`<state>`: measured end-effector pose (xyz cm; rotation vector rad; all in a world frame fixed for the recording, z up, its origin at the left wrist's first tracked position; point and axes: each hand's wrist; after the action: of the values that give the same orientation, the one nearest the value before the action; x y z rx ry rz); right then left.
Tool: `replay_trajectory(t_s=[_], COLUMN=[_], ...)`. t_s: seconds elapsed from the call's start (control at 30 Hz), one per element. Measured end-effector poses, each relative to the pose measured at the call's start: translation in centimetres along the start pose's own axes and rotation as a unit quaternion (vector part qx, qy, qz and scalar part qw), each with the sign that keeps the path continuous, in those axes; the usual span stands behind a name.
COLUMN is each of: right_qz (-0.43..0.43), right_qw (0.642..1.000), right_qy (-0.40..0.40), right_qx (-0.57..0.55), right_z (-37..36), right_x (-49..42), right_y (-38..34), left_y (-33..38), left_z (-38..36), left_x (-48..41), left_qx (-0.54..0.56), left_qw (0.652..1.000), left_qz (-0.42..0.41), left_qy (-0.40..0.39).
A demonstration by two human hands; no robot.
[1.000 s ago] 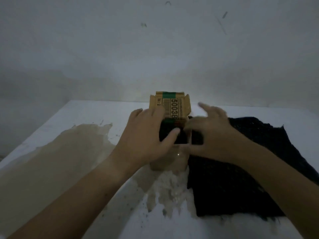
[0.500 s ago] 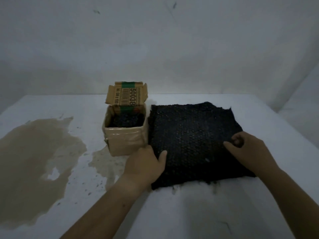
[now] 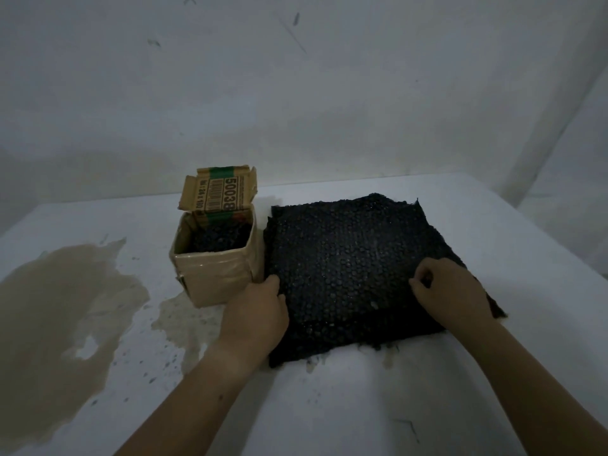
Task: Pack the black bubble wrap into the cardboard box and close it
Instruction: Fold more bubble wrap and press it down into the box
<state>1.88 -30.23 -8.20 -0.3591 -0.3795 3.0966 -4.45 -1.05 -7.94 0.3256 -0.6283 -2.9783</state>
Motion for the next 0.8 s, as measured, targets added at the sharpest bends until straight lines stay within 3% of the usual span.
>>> replay_trajectory(t_s=[0.1, 0.17, 0.27, 0.3, 0.37, 0.4, 0.43, 0.47, 0.6, 0.8], right_qz=[-0.007, -0.057, -0.093, -0.091, -0.098, -0.111, -0.123, -0.127, -0.084, -0.021], right_qw=[0.998, 0.997, 0.993, 0.993, 0.992, 0.990, 0.989, 0.989, 0.995, 0.984], right_qy=[0.063, 0.043, -0.014, -0.016, -0.010, -0.010, -0.011, -0.009, 0.047, 0.161], right_qx=[-0.016, 0.022, 0.077, 0.080, 0.083, 0.083, 0.082, 0.079, 0.031, -0.075], right_z=[-0.1, -0.2, -0.3, -0.3, -0.3, -0.3, -0.2, -0.2, -0.1, 0.8], right_x=[0.3, 0.2, -0.1, -0.2, -0.3, -0.4, -0.5, -0.6, -0.5, -0.5], right_y=[0.0, 0.2, 0.8, 0.9, 1.0, 1.0, 1.1, 1.2, 1.7, 1.0], left_y=[0.9, 1.7, 2.8, 2.9, 3.1, 3.0, 3.0, 3.0, 3.2, 2.8], left_z=[0.8, 1.5, 2.2, 2.0, 2.1, 1.9, 1.6, 1.3, 0.6, 0.8], left_x=[-0.1, -0.3, -1.2, -1.7, -2.5, -2.9, -3.1, -3.0, -2.4, -1.8], left_qx=[0.040, 0.108, 0.302, 0.388, 0.562, 0.615, 0.640, 0.639, 0.541, 0.496], left_qw=[0.998, 0.991, 0.953, 0.916, 0.794, 0.742, 0.715, 0.719, 0.820, 0.861], left_qz=[-0.046, -0.062, 0.038, 0.098, 0.218, 0.246, 0.252, 0.239, 0.162, 0.089], left_qy=[0.036, 0.041, 0.001, -0.018, -0.075, -0.104, -0.126, -0.137, -0.096, -0.066])
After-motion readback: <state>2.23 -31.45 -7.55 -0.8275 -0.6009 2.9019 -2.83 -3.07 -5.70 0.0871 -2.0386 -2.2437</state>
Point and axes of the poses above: each hand's wrist, its own x-axis away from the middle knuckle, its own z-axis out of the back of the hand, y = z × x, and after that the axes turned 9 degrees about x, right-handed
